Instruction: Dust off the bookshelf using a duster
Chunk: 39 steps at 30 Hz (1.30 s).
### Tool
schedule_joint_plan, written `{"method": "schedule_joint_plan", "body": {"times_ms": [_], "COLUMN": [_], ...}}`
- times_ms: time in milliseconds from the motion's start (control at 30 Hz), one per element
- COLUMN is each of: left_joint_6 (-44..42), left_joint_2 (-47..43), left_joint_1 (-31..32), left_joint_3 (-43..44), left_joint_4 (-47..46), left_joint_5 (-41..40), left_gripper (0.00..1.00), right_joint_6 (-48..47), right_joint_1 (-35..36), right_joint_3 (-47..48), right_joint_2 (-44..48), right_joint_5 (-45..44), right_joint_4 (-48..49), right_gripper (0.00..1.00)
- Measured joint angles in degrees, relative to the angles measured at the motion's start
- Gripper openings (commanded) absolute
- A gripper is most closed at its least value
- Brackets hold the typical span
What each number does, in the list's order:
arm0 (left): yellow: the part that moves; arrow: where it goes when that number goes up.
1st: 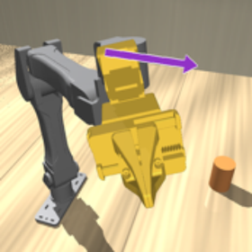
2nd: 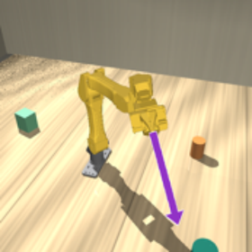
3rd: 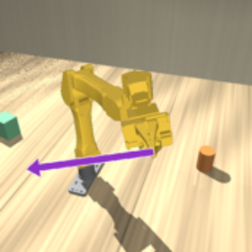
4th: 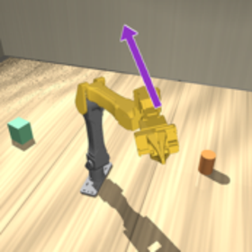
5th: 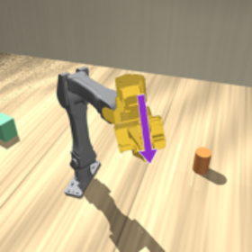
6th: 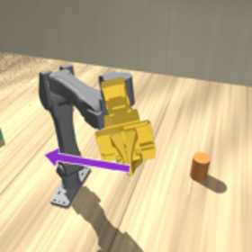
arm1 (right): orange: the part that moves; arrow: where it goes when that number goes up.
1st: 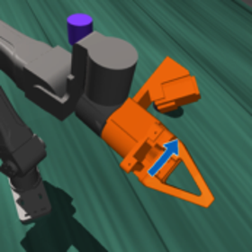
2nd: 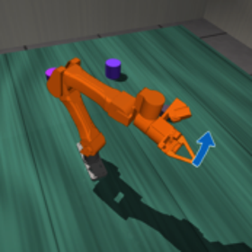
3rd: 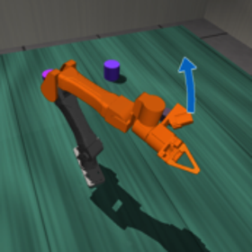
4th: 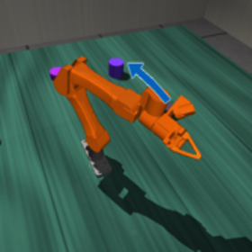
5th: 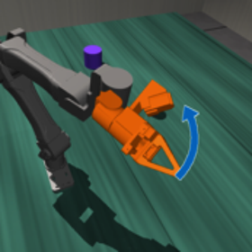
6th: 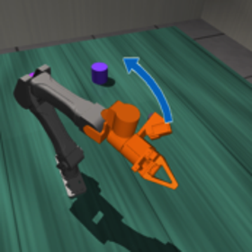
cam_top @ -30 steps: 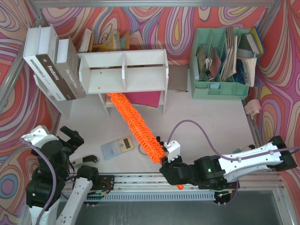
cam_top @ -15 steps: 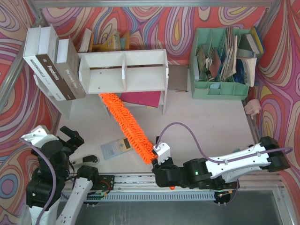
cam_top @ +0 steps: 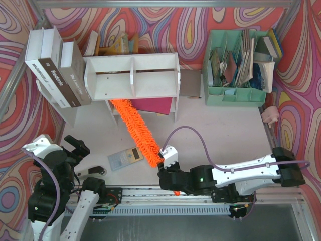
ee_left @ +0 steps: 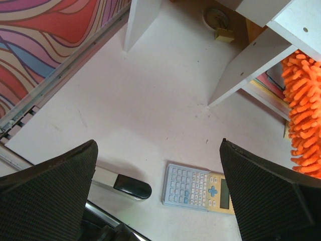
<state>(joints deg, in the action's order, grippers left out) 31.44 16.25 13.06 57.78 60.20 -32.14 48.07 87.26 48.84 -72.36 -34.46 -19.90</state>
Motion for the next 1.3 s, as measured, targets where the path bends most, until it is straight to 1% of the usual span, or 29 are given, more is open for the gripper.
{"method": "schedule_joint_plan", "body": {"times_ms": [300,533,633,900,1033,1167,1300], "left_joint_6": [0.0,0.0,0.0,0.0,0.0,0.0,0.0], "left_joint_2": [0.0,0.0,0.0,0.0,0.0,0.0,0.0], "left_joint_1": [0.0,0.0,0.0,0.0,0.0,0.0,0.0], "left_joint_3": [0.0,0.0,0.0,0.0,0.0,0.0,0.0], "left_joint_4": [0.0,0.0,0.0,0.0,0.0,0.0,0.0], "left_joint_5": [-0.02,0.0,0.0,-0.02,0.0,0.0,0.0], "left_gripper": [0.99,0.98,0.98,0.98,0.98,0.98,0.98], "right_joint_6": [-0.28,2.32,4.48,11.04,12.44,10.88,7.43], "right_joint_1": [-2.56,-2.95,-2.97,-2.95,-2.97,-2.99,-3.3], "right_joint_3": [2.29,2.93,2.62,0.07,-1.42,-1.42,0.85], "right_joint_2": [-5.14,-5.14,-3.39,5.66,8.57,6.99,0.46], "right_joint_5": [-0.55,-2.6,-3.26,-4.79,-4.98,-4.44,-3.58], "right_joint_4": [3.37,2.89,1.16,-6.49,-8.37,-6.38,-2.86], "right_gripper": [0.0,0.0,0.0,0.0,0.0,0.0,0.0]}}
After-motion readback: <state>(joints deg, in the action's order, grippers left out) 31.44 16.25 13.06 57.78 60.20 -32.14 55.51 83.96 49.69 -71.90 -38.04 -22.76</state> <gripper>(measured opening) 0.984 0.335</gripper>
